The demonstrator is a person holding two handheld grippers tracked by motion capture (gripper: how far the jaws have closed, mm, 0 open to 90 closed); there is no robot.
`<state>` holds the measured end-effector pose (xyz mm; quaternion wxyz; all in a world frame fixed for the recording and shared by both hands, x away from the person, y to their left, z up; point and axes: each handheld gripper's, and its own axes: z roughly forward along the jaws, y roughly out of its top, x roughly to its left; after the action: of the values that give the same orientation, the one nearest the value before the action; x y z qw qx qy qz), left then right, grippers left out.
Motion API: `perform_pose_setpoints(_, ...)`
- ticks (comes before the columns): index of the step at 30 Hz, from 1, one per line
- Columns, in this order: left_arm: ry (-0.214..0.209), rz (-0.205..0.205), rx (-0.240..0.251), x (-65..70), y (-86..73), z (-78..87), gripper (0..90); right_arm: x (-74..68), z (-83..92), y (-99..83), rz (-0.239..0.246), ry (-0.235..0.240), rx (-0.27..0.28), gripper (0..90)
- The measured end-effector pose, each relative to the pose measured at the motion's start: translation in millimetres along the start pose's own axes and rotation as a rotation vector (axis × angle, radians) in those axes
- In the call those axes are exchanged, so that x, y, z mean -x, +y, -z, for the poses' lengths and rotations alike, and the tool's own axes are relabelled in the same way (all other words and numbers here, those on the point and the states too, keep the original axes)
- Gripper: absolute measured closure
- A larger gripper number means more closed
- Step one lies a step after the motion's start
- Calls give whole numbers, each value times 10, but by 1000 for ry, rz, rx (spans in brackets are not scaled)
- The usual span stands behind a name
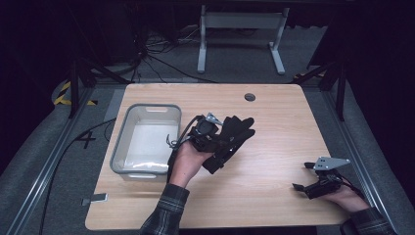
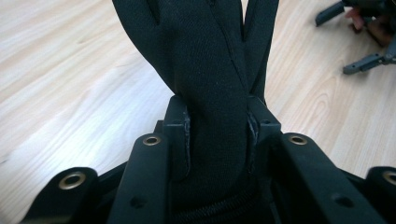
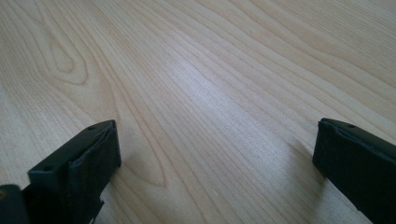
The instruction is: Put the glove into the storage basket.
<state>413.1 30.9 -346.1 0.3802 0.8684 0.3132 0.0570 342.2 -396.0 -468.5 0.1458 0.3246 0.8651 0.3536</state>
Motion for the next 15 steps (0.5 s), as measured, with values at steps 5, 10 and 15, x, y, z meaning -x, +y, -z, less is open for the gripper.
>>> perform_pose_setpoints(5,45,33,16,-142,-72,186,678,0,0,0,0,0,0,14)
perform_pose_setpoints(10,82,67,31,-272,-167,366,679,0,0,0,1,0,0,14)
perform_pose_setpoints(15,127,109,50,-399,-294,539,679,0,0,0,0,0,0,14)
